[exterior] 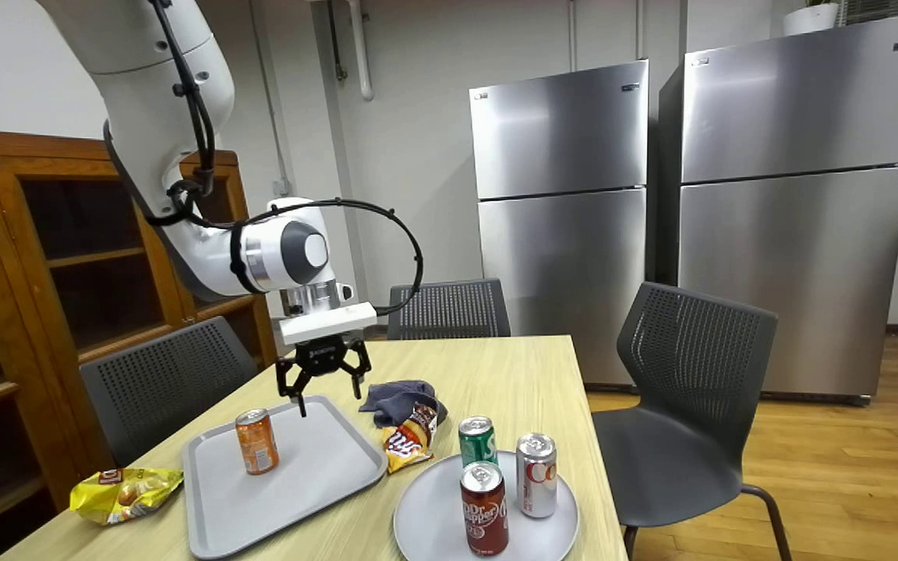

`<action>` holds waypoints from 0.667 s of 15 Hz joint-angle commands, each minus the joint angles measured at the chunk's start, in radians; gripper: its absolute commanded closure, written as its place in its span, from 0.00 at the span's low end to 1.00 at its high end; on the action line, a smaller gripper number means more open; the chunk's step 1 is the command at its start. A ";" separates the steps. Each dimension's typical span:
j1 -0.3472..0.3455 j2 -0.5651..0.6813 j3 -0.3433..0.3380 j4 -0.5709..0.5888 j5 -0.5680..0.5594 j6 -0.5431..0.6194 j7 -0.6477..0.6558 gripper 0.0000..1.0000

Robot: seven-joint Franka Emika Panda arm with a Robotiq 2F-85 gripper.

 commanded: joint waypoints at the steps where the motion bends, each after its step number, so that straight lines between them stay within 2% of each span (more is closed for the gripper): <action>1: -0.027 -0.063 -0.019 -0.053 0.006 0.008 -0.005 0.00; 10: -0.072 -0.070 -0.085 -0.057 -0.002 0.008 -0.008 0.00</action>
